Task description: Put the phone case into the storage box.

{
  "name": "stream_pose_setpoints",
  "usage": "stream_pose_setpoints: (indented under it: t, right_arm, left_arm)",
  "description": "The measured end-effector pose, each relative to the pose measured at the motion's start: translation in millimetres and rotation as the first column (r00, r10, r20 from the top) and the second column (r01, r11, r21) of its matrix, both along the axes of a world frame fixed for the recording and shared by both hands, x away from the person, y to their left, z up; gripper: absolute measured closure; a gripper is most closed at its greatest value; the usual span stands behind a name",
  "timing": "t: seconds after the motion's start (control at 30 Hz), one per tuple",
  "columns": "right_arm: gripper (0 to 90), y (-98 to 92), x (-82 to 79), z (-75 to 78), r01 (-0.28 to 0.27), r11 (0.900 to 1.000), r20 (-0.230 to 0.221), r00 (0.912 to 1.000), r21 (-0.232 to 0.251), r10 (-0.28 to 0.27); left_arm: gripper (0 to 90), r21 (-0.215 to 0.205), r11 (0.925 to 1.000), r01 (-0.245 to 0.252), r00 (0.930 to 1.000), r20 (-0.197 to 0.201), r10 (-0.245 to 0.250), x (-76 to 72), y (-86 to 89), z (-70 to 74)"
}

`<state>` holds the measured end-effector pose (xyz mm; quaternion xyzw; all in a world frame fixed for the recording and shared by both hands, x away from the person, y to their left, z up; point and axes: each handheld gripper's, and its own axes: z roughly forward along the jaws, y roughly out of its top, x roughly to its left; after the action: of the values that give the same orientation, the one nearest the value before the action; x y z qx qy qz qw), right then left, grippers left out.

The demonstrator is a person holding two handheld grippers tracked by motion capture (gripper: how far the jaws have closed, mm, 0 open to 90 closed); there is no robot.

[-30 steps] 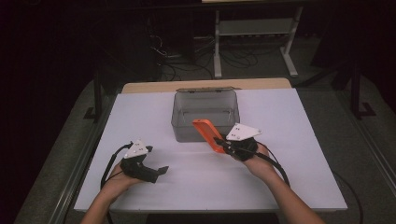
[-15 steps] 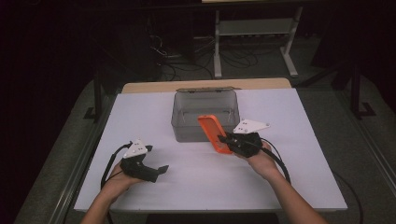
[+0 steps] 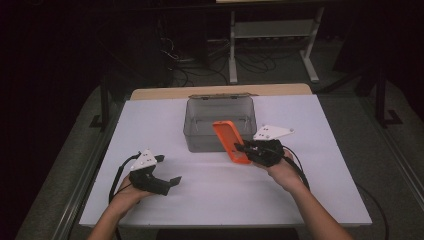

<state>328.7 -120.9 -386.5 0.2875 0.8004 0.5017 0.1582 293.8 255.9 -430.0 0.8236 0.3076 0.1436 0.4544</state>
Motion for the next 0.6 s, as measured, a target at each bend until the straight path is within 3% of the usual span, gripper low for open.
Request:
stream_pose_setpoints:
  t: [0.6]
  right_arm:
    - [79.2, -4.5, 0.0, 17.2, -0.004, 0.999, 0.009, 1.0, 0.036, 0.004]
  left_arm:
    - [0.0, -0.003, 1.0, -0.005, 1.0, -0.001, 0.005, -1.2, 1.0, -0.1]
